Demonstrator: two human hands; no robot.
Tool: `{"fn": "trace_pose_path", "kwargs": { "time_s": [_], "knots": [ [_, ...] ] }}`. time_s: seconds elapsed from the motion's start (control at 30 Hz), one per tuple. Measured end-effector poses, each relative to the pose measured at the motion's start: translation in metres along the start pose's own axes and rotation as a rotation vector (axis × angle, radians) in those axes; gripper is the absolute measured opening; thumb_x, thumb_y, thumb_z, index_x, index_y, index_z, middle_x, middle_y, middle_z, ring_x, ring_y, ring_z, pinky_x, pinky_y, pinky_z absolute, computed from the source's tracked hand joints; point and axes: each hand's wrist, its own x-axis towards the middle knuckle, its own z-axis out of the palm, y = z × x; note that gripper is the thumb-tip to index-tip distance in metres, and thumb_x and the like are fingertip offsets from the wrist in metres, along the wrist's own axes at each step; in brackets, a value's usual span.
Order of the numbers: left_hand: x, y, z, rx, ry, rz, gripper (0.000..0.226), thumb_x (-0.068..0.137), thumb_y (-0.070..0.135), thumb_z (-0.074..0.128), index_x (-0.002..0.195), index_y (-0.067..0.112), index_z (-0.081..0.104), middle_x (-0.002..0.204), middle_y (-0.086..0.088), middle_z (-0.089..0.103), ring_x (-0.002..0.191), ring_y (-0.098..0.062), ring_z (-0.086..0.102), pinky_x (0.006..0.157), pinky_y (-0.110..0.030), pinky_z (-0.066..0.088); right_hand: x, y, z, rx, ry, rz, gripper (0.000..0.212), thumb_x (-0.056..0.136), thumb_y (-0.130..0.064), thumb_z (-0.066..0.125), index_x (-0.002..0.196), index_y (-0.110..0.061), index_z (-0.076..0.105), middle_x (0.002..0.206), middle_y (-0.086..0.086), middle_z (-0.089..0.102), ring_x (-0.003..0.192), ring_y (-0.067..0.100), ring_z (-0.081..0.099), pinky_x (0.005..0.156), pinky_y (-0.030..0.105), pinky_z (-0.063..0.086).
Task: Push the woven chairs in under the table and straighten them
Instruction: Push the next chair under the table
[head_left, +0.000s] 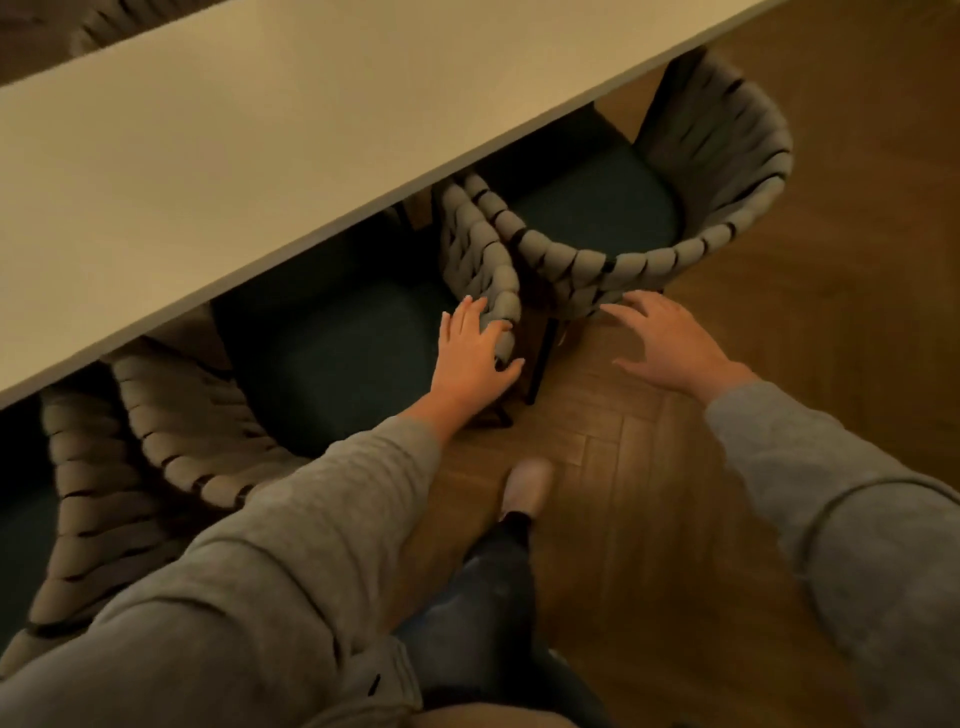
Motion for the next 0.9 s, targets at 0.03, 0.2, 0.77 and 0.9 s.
{"fn": "trace_pose_path", "kwargs": {
  "time_s": [0.03,0.2,0.77,0.9],
  "knots": [
    [0.026,0.014,0.005,0.015,0.008,0.014,0.056,0.089,0.047,0.059,0.138,0.022,0.048,0.158,-0.011,0.020,0.148,-0.026,0.004,0.119,-0.045,-0.002,0.016,0.024,-0.004,-0.005,0.018,-0.013,0.078,0.084,-0.037,0.069,0.149,-0.026,0.028,0.153,0.011,0.030,0.143,0.029,0.024,0.117,0.043,0.023],
    [0.154,0.073,0.023,0.034,0.008,0.076,0.064,0.085,0.055,0.061,0.140,0.024,0.045,0.157,-0.007,0.023,0.148,-0.025,0.005,0.118,-0.046,-0.005,0.098,0.137,-0.023,-0.114,-0.041,-0.059,0.098,0.077,-0.042,0.075,0.153,-0.024,0.016,0.157,0.011,0.021,0.146,0.028,0.016,0.118,0.044,0.014],
    [0.359,0.209,0.081,0.181,-0.842,-0.151,0.070,0.078,0.037,0.071,0.140,0.020,0.044,0.128,-0.003,0.056,0.114,-0.025,0.055,0.093,-0.038,0.048,0.262,0.399,-0.019,-0.407,-0.469,-0.447,0.068,0.082,-0.022,0.054,0.142,-0.041,0.030,0.140,-0.004,0.048,0.134,0.021,0.040,0.116,0.050,0.012],
    [0.354,0.213,0.093,0.248,-0.767,-0.194,0.055,0.088,0.030,0.062,0.139,0.023,0.043,0.127,-0.004,0.057,0.113,-0.024,0.056,0.099,-0.039,0.046,0.282,0.409,-0.013,-0.404,-0.418,-0.609,0.048,0.079,-0.030,0.049,0.125,-0.043,0.046,0.112,-0.008,0.060,0.107,0.019,0.057,0.104,0.047,0.027]
  ]
}}
